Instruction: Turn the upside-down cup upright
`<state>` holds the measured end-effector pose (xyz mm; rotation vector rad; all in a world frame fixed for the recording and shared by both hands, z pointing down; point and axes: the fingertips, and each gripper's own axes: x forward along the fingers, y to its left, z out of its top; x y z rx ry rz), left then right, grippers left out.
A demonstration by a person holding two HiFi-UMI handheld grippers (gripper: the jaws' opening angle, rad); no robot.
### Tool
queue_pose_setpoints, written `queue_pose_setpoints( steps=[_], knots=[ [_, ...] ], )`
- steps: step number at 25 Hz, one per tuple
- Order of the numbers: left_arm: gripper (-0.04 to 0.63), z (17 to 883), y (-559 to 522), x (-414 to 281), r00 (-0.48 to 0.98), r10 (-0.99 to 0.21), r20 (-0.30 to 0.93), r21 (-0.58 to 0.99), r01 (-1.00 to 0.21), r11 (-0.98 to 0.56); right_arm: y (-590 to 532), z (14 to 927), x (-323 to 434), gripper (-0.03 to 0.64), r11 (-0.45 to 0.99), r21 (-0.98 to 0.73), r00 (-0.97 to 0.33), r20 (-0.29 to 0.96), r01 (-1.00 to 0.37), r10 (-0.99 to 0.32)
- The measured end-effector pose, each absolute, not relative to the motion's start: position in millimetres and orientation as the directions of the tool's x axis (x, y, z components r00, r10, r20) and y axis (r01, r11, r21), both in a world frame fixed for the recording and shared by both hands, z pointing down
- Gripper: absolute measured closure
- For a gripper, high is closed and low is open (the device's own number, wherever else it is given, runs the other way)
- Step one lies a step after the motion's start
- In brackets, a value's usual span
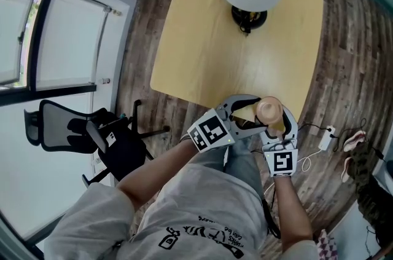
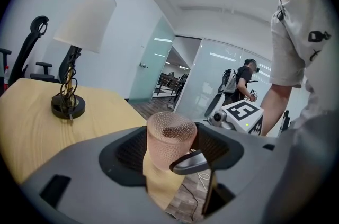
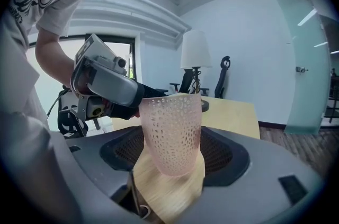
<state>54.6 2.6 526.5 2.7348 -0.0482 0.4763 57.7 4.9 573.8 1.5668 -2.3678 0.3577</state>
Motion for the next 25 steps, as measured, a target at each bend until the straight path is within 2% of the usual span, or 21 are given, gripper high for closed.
queue_pose_setpoints(
  steps=[18, 25],
  knots=[
    [0.290, 561, 4, 53, 0.926, 0.039, 0.376, 0.364, -0.109, -0.925, 5, 622, 53, 0.301, 0.390, -0.085, -0.380, 0.487, -0.917, -0.787],
    [0.290, 566, 4, 55, 0.926, 0.042, 0.376, 0.370, -0.108, -0.923, 5, 630, 54, 0.301, 0.383, -0.095, -0.377, 0.497, -0.919, -0.782]
  ],
)
